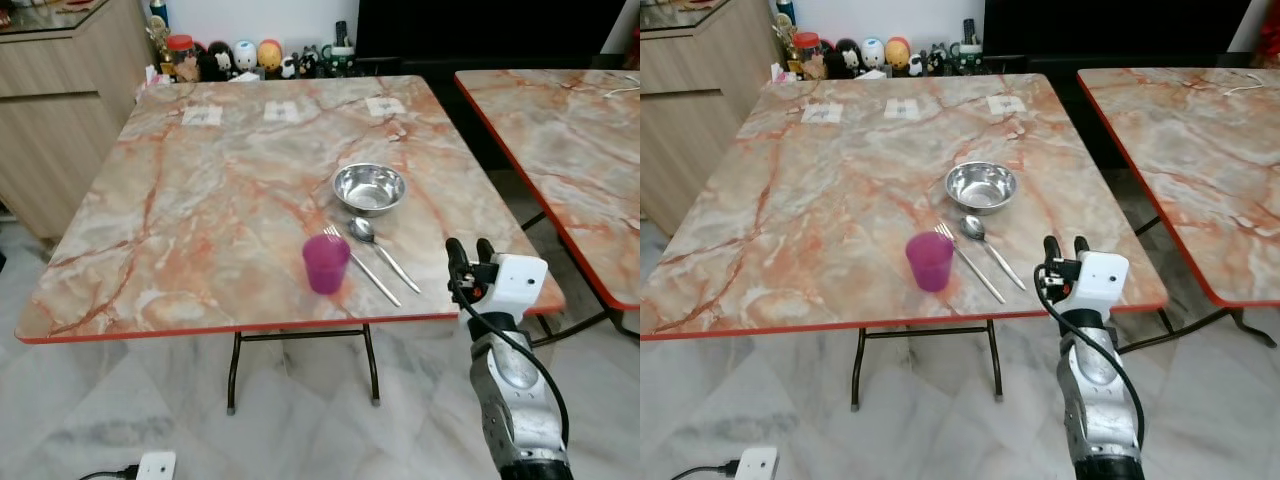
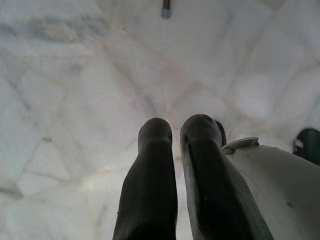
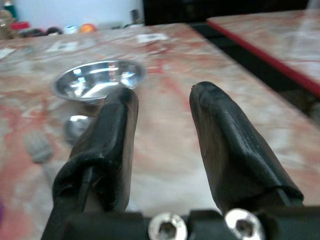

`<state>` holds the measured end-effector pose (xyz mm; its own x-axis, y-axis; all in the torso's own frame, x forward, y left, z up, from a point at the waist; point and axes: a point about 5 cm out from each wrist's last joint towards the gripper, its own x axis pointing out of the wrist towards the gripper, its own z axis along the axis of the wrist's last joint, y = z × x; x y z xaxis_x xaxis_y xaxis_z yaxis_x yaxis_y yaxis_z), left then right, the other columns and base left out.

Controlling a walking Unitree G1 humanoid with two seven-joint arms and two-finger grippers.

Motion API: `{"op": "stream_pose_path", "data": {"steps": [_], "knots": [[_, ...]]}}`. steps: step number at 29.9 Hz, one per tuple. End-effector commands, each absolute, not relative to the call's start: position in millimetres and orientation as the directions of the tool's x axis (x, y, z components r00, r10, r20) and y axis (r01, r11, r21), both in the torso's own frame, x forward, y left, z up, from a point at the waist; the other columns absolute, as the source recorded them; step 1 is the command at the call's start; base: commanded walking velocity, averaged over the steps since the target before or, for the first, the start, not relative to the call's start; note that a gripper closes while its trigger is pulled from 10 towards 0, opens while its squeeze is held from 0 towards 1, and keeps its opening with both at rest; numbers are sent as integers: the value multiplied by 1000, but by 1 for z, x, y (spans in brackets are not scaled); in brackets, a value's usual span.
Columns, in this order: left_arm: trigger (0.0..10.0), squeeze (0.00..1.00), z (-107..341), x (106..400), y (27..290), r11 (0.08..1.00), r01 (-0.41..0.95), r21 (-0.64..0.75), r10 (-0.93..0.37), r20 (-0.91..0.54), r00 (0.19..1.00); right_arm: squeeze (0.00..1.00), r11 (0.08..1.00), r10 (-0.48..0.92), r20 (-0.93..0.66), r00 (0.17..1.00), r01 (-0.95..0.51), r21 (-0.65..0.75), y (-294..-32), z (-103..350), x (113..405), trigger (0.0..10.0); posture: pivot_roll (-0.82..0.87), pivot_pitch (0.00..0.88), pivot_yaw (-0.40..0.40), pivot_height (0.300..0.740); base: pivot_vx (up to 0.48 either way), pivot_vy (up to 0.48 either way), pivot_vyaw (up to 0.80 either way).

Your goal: Setting the table

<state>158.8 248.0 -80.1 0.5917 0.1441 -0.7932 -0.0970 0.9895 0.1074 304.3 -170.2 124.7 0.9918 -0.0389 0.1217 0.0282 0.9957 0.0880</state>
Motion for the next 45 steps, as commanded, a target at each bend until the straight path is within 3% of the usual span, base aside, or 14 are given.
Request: {"op": "stream_pose_path", "data": {"steps": [1,20,28,32,33,35,36,40,41,42,45], "knots": [[10000,0,-84,150,248,989,-105,102,144,-810,569,0,994,-42,109,993,30,110,-170,121,303,10000,-103,73,10,740,322,0,0],[10000,0,-83,155,246,990,-103,100,141,-803,579,0,995,-37,120,992,25,100,-170,125,306,10000,-101,77,10,740,332,0,0],[10000,0,-84,155,242,990,-98,106,143,-806,574,0,988,-68,133,989,49,146,-172,133,314,10000,-101,78,11,740,0,0,0],[10000,0,-85,154,240,990,-95,104,140,-807,573,0,967,-128,127,984,95,236,-177,138,321,10000,-100,80,14,740,0,0,0],[10000,0,-85,153,239,990,-94,103,138,-808,572,122,956,-153,117,981,116,270,-180,141,324,10000,-101,80,14,740,0,0,0],[10000,0,-86,153,238,990,-93,103,138,-809,571,122,952,-165,108,980,130,279,-182,141,325,10000,-99,79,12,740,0,0,0],[10000,0,-86,152,238,990,-93,103,138,-809,571,1000,942,-191,100,977,153,299,-185,142,327,10000,-97,80,12,740,0,0,0],[10000,0,-86,151,237,990,-94,102,138,-809,571,1000,907,-246,51,968,212,364,-193,140,328,10000,-95,81,12,740,0,0,0],[10000,0,-86,151,237,990,-94,102,138,-809,571,910,895,-251,31,968,219,387,-194,138,329,10000,-100,82,14,740,0,0,0],[10000,0,-86,151,237,990,-93,102,137,-809,572,0,878,-242,1,970,219,426,-195,134,330,10000,-97,84,16,740,0,0,0],[10000,0,-86,151,238,990,-92,103,137,-809,572,0,871,-230,-32,973,221,439,-197,132,334,10000,-98,84,16,740,0,0,0]]}}
